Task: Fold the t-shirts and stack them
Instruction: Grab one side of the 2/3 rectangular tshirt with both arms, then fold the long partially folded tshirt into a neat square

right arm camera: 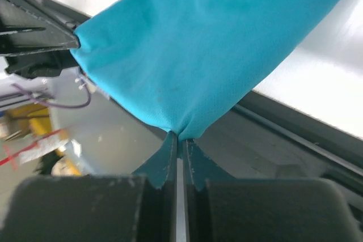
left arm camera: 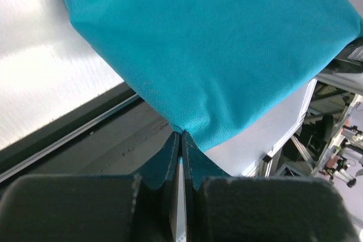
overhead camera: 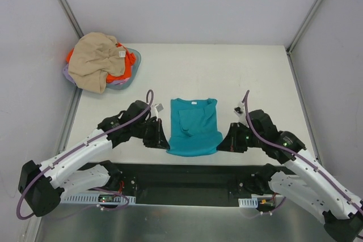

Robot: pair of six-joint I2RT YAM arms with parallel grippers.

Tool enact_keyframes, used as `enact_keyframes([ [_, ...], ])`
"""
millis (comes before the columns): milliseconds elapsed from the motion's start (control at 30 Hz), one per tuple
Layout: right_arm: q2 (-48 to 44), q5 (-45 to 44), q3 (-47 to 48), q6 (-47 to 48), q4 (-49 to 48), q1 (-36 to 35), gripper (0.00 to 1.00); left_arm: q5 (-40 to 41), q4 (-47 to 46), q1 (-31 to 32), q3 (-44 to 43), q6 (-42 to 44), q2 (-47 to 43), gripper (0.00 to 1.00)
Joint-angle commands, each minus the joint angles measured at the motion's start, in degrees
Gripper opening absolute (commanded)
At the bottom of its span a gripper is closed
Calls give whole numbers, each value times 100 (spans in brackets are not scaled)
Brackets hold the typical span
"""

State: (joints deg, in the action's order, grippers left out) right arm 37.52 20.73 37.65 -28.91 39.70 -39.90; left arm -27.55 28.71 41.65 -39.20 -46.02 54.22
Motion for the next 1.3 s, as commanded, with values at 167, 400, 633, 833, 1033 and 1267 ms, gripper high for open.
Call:
enact_keyframes([
  [167, 959, -1045, 1385, 1229, 671, 403, 1, 488, 188, -472, -1045, 541, 800, 0],
  [400, 1407, -18, 1693, 1555, 250, 1492, 1, 391, 188, -938, -1406, 805, 1108, 0],
  [633, 2030, 616, 1948, 1748, 38, 1863, 1, 523, -5, -1132, -1915, 919, 1635, 0],
  [833, 2391, 704, 2264, 1853, -120, 2241, 1, 330, -199, -1404, -2197, 972, 2180, 0],
  [1033, 2979, 1309, 2431, 1757, -515, 2522, 1, 189, -454, -1590, -2539, 998, 2689, 0],
  [1267, 3551, 1785, 2589, 1616, -1060, 2566, 1, -180, -586, -1730, -2716, 955, 3279, 0],
])
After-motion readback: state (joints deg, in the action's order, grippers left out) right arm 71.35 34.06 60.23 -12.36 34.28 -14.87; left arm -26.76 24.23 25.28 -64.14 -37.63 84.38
